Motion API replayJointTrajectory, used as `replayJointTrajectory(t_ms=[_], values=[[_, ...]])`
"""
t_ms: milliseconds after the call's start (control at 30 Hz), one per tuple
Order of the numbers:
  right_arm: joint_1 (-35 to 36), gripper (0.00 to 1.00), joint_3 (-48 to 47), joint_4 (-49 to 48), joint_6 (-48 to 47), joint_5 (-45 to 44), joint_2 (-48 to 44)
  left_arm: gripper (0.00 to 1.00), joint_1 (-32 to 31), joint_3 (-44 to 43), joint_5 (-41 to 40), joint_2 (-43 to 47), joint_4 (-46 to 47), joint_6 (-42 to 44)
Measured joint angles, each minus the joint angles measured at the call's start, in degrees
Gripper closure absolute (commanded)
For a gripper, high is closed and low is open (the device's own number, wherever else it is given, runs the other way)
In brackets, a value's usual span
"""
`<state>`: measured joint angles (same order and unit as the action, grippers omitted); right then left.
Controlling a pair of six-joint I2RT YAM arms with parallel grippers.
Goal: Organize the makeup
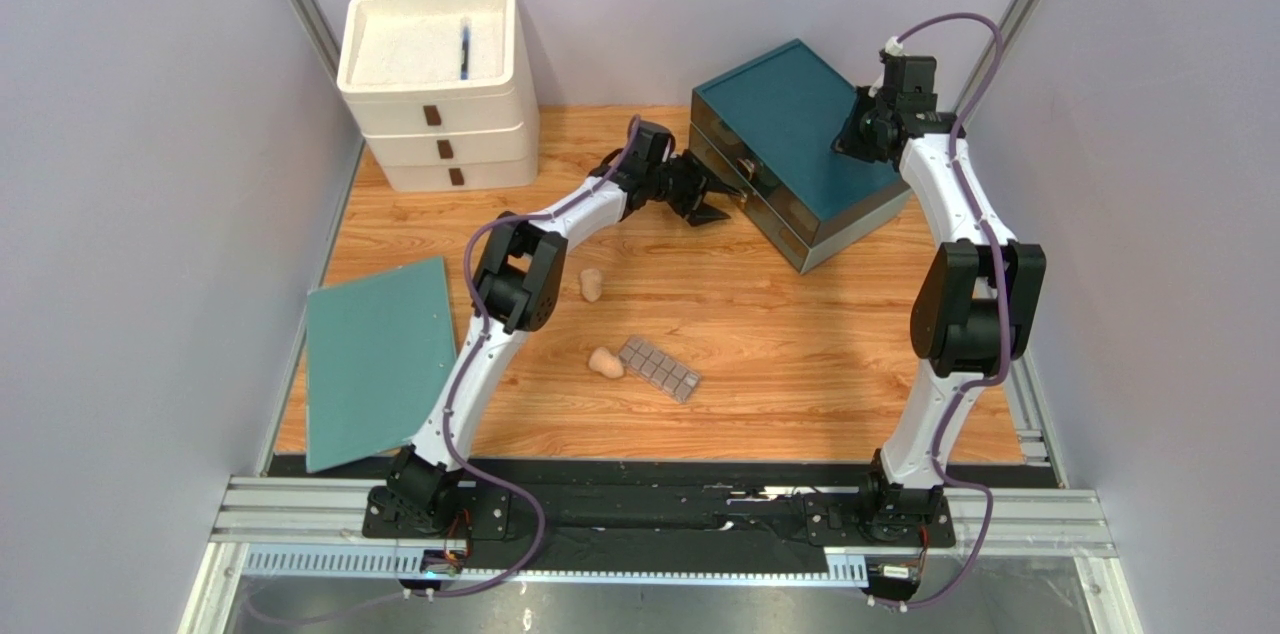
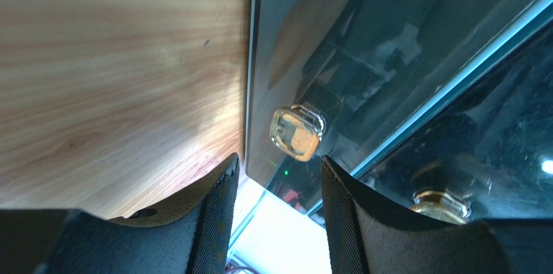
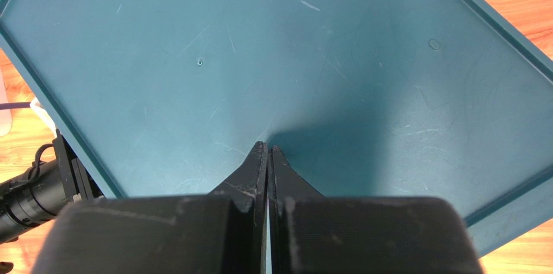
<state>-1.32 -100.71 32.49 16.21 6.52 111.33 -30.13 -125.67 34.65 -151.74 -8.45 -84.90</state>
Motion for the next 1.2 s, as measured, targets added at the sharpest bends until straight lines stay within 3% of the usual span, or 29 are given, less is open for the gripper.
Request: replayJointTrajectory(t_ms=[400, 867, 1033, 1200], values=[[-0.04, 1.0, 0.2, -0.22, -0.24, 0.13, -0.11, 0.48, -0.07, -10.01, -2.84, -3.69, -10.69, 2.1], [-0.66, 1.0, 0.2, -0.31, -0.39, 1.73, 0.02, 0.48, 0.07, -13.14, -4.28, -3.45, -19.85, 8.46], [-0.72, 1.0, 0.2, -0.33, -0.39, 2.12, 0.04, 0.48, 0.7, -8.92, -5.42, 0.02, -22.99, 11.15], [-0.81, 1.0, 0.2, -0.35, -0.37, 2.54, 0.09, 0.47, 2.27, 1.03, -6.67, 7.1, -25.86, 14.71]])
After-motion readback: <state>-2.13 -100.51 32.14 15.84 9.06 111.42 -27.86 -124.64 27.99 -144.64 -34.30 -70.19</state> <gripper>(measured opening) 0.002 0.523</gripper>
